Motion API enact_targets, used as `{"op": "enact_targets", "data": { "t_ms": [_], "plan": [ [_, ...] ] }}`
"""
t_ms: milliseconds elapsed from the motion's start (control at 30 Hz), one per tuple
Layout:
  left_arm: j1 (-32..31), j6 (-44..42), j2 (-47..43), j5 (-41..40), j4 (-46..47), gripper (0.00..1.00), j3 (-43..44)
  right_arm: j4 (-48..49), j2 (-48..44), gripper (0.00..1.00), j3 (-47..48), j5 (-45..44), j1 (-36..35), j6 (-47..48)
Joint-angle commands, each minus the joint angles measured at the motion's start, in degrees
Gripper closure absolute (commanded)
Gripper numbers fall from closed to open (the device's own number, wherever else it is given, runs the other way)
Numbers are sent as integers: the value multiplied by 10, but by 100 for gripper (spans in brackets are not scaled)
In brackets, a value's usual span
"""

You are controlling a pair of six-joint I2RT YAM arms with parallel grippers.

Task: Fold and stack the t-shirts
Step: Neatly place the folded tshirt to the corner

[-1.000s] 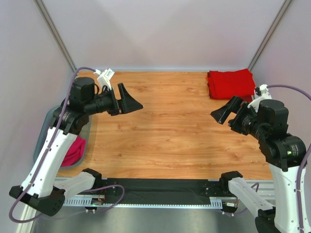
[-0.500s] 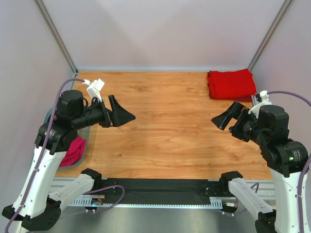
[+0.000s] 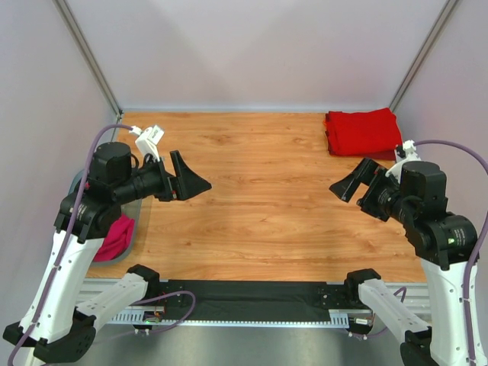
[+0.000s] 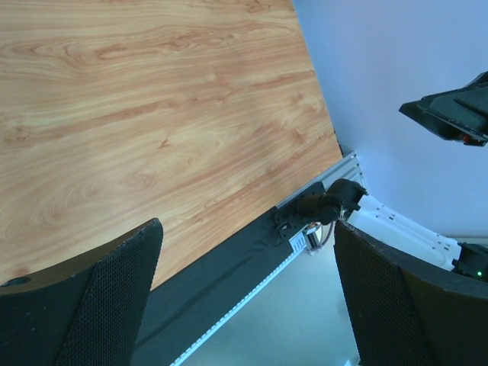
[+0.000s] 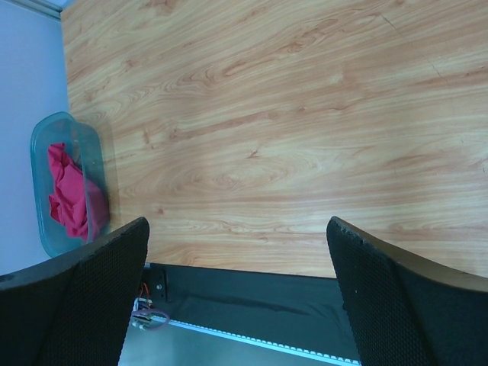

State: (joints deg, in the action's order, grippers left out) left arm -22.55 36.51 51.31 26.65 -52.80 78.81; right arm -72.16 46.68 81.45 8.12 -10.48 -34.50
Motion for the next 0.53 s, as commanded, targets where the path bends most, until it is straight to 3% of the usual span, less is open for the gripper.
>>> {"op": "enact_targets", "data": {
  "t_ms": [0,500],
  "plan": [
    [-3,-14,0,-4,-4,1,16,19,-2,0,-3,9,-3,-3],
    [-3,-10,2,-1,-1,0,17,19,-8,0,-14,9,-3,-7]
  ]
}}
